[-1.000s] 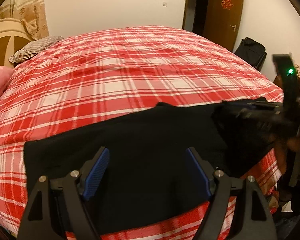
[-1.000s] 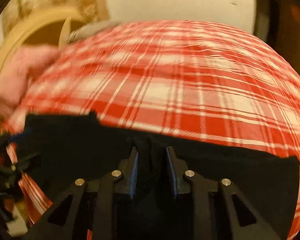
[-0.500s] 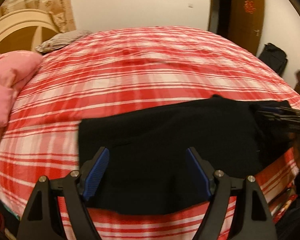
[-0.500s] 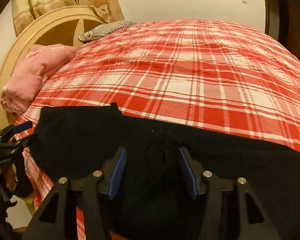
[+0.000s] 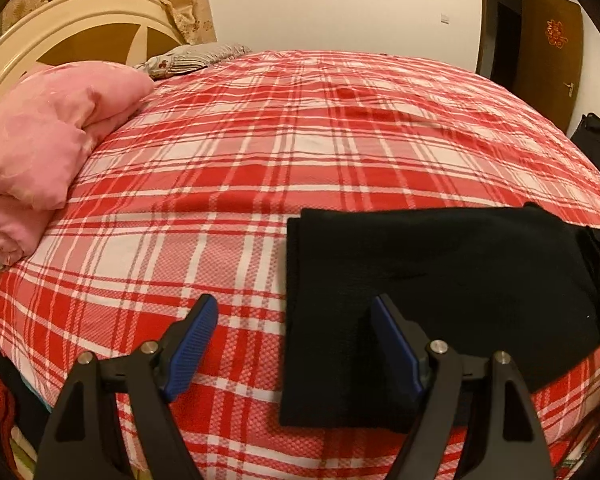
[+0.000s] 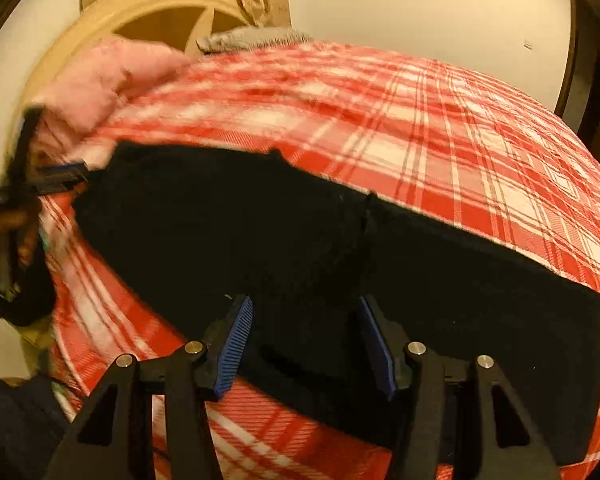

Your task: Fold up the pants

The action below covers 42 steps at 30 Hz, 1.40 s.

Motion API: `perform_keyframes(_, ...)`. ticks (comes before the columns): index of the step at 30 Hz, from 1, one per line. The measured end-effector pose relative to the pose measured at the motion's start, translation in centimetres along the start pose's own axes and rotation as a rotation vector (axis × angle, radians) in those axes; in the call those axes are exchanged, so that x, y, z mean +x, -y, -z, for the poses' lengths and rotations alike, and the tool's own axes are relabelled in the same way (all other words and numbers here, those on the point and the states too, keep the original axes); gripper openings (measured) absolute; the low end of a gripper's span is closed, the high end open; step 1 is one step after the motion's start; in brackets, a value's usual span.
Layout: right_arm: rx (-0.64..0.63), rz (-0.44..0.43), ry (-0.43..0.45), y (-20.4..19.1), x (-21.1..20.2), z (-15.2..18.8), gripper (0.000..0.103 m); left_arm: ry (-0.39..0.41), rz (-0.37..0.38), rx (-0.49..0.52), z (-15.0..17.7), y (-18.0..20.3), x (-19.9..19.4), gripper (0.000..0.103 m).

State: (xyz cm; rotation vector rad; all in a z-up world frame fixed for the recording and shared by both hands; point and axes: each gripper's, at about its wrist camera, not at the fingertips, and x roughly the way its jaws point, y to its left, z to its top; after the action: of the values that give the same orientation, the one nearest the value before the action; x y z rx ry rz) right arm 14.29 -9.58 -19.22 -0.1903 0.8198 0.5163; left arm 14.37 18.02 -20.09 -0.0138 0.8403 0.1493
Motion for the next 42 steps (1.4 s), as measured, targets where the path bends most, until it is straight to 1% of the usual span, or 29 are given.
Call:
perform_keyframes(3, 0.004, 0.011, 0.018, -0.4, -0.5, -0.2, 0.057, -0.004, 0.02, -0.014, 0.0, -0.2, 0.7, 0.082)
perform_keyframes(5, 0.008, 0.011, 0.006, -0.5, -0.2, -0.1, 0.057, -0.001, 0.021, -0.026, -0.1, -0.3, 0.9, 0.088)
perform_keyframes(8, 0.01, 0.025, -0.007, -0.8, 0.4, 0.2, 0.057, -0.005, 0.035, -0.026, -0.1, -0.2, 1.4, 0.092)
perform_keyframes(13, 0.017, 0.027, -0.003, -1.1, 0.3, 0.6, 0.057, -0.027, 0.09, -0.061, 0.2, -0.2, 2.0, 0.091)
perform_keyframes(14, 0.019, 0.027, 0.0, -1.2, 0.2, 0.6, 0.057, -0.028, 0.105, -0.06, 0.2, 0.0, 2.1, 0.088)
perform_keyframes(16, 0.023, 0.028, 0.008, -1.2, 0.1, 0.6, 0.057, -0.022, 0.136, -0.071, 0.3, 0.0, 2.2, 0.086)
perform_keyframes(18, 0.028, 0.028, 0.014, -1.2, -0.1, 0.7, 0.057, -0.022, 0.156, -0.087, 0.2, -0.2, 2.2, 0.081)
perform_keyframes(20, 0.036, 0.029, 0.024, -1.1, -0.3, 0.7, 0.057, -0.017, 0.187, -0.083, 0.2, -0.3, 1.8, 0.068)
perform_keyframes(22, 0.044, 0.028, 0.031, -1.1, -0.5, 0.8, 0.057, -0.017, 0.217, -0.092, 0.3, -0.5, 1.7, 0.062)
perform_keyframes(26, 0.051, 0.032, 0.03, -1.0, -0.5, 0.9, 0.057, -0.015, 0.26, -0.134, 0.4, -1.1, 1.7, 0.061)
perform_keyframes(30, 0.057, 0.033, 0.032, -1.0, -0.5, 1.0, 0.057, -0.022, 0.23, -0.098, 0.4, -0.5, 1.8, 0.064)
perform_keyframes(32, 0.057, 0.032, 0.04, -1.0, -0.7, 1.0, 0.057, -0.025, 0.231, -0.081, 0.4, -0.4, 2.0, 0.061)
perform_keyframes(33, 0.056, 0.033, 0.044, -1.0, -0.9, 0.9, 0.057, -0.027, 0.236, -0.085, 0.4, -0.5, 1.9, 0.058)
perform_keyframes(34, 0.056, 0.035, 0.049, -1.0, -1.0, 0.9, 0.057, -0.03, 0.247, -0.089, 0.4, -0.6, 1.7, 0.052)
perform_keyframes(35, 0.056, 0.035, 0.053, -1.0, -1.1, 0.8, 0.057, -0.032, 0.247, -0.086, 0.4, -0.5, 1.5, 0.043)
perform_keyframes(36, 0.056, 0.035, 0.06, -1.1, -1.3, 0.8, 0.057, -0.037, 0.259, -0.084, 0.3, -0.4, 1.4, 0.037)
perform_keyframes(37, 0.056, 0.036, 0.066, -1.1, -1.4, 0.8, 0.057, -0.041, 0.27, -0.086, 0.3, -0.3, 1.2, 0.027)
perform_keyframes(40, 0.059, 0.038, 0.072, -1.0, -1.5, 0.7, 0.057, -0.039, 0.249, -0.057, 0.2, 0.4, 0.5, 0.024)
perform_keyframes(42, 0.061, 0.047, 0.073, -1.0, -1.6, 0.7, 0.057, -0.031, 0.258, -0.072, 0.0, 0.4, 0.0, 0.023)
